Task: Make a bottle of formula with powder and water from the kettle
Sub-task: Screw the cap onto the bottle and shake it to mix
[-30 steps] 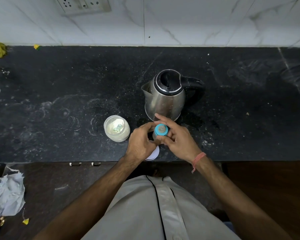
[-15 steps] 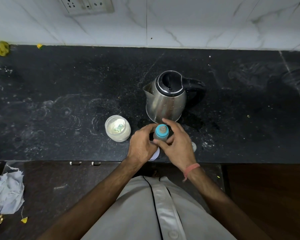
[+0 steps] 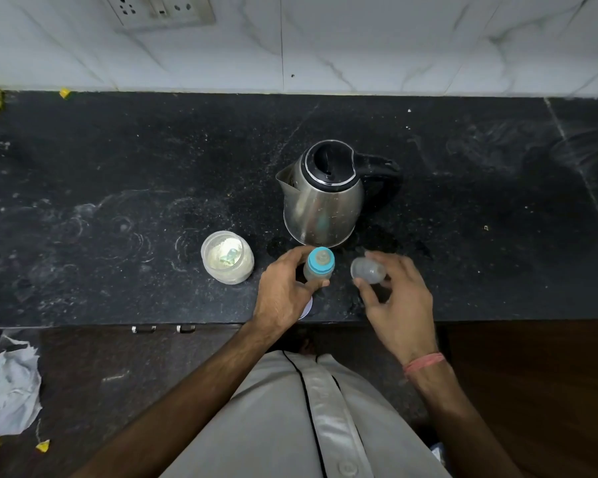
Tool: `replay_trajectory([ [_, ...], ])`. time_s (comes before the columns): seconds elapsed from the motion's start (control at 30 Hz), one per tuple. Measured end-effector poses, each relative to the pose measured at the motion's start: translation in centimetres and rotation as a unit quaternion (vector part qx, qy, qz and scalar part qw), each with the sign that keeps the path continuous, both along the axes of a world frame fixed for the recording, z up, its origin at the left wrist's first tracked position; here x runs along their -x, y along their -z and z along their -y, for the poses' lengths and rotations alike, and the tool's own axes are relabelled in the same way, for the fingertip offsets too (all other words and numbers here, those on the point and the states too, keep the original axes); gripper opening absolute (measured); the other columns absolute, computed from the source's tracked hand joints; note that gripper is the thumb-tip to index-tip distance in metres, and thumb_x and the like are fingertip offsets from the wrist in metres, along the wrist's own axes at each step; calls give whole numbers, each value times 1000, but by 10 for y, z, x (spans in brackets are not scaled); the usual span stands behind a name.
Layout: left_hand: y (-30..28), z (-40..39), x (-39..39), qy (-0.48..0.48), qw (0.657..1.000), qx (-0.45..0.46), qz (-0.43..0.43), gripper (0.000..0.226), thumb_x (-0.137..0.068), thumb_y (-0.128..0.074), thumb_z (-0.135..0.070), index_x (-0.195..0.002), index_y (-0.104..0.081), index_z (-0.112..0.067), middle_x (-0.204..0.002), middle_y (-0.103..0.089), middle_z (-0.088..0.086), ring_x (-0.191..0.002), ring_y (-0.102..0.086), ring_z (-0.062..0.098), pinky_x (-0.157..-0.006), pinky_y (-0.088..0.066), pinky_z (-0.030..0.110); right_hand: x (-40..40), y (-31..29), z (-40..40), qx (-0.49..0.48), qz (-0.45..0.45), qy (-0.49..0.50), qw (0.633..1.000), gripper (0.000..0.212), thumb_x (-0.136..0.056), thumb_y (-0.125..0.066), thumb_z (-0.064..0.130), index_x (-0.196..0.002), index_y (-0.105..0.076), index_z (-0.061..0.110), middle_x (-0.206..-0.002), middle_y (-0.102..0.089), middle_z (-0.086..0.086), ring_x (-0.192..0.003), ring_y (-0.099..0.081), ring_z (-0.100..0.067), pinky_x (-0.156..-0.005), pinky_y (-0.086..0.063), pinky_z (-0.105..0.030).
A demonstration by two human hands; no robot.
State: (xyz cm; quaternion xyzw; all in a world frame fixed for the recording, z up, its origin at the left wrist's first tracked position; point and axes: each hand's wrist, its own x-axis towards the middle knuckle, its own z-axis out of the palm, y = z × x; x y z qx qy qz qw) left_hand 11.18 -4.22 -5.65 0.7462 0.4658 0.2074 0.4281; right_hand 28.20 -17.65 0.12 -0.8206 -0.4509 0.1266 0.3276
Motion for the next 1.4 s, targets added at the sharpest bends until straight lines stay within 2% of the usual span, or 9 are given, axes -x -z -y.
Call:
replay_trajectory([
  [0.1, -2, 0, -3, 29, 1000, -2, 7, 61, -82, -99, -34, -137, -73, -34, -130, -77, -20, -120, -72, -2, -106, -61, 38, 10, -28, -14, -82, -47, -58, 994, 51, -99, -82, 24, -147, -66, 24, -140, -60, 6, -128, -63, -12, -104, -56, -29],
  [0.2, -10, 1, -5, 35, 999, -6, 19, 55, -85, -85, -48, -137, -72, -33, -129, -78, -19, -119, -73, -1, -102, -62, 35, 16, -26, -28, -34, 22, -140, 989, 60, -99, -77, 23, -156, -59, 27, -144, -58, 6, -129, -58, -15, -108, -54, -38],
  [0.3, -9, 1, -4, 40, 999, -31, 6, 51, -89, -82, -32, -139, -73, -27, -130, -79, -11, -117, -75, 9, -98, -62, 43, 22, -11, -39, -10, 29, -174, 984, 63, -101, -73, 25, -161, -53, 32, -148, -59, 9, -129, -54, -15, -109, -53, -38],
  [0.4, -8, 0, -3, 37, 999, -28, -4, 48, -91, -77, -25, -139, -73, -26, -128, -80, -8, -114, -76, 13, -94, -62, 44, 30, 1, -46, -32, 71, -170, 982, 55, -105, -69, 23, -158, -57, 30, -152, -59, 7, -134, -53, -18, -108, -54, -38],
  [0.5, -12, 0, -3, 46, 999, -20, -4, 52, -91, -71, -36, -143, -72, -26, -132, -79, -9, -118, -74, 11, -98, -61, 42, 31, 11, -45, -64, 73, -160, 982, 54, -108, -68, 22, -160, -56, 26, -150, -59, 1, -132, -54, -21, -109, -50, -32],
  [0.77, -7, -3, -2, 42, 999, -16, 8, 55, -90, -87, -26, -142, -73, -26, -133, -79, -11, -120, -75, 8, -101, -62, 41, 25, 39, -40, -79, 55, -152, 984, 52, -109, -67, 25, -159, -57, 26, -151, -58, -2, -132, -55, -23, -104, -54, -34],
  [0.97, -16, -3, -1, 41, 999, -5, 5, 67, -77, -56, -39, -141, -74, -27, -131, -81, -9, -119, -76, 13, -100, -63, 42, 29, 67, -55, -131, 31, -150, 979, 58, -102, -77, 18, -152, -48, 25, -142, -64, -12, -129, -63, -28, -103, -57, -48],
  [1.23, -8, 6, 27, 52, 998, -37, -21, 59, -96, -76, -14, -152, -66, -28, -145, -73, -12, -131, -70, 10, -109, -59, 41, 23, 83, -62, -165, 42, -172, 970, 70, -97, -83, 18, -152, -40, 22, -131, -63, -15, -110, -70, -30, -83, -62, -50],
  [1.4, -14, 27, 68, -76, 991, -105, 3, 26, -93, -87, -18, -110, -73, -30, -97, -68, -18, -96, -64, 7, -84, -55, 35, 24, 79, -61, -150, 41, -164, 974, 71, -97, -85, 22, -150, -38, 23, -133, -63, -12, -105, -71, -30, -72, -64, -47],
])
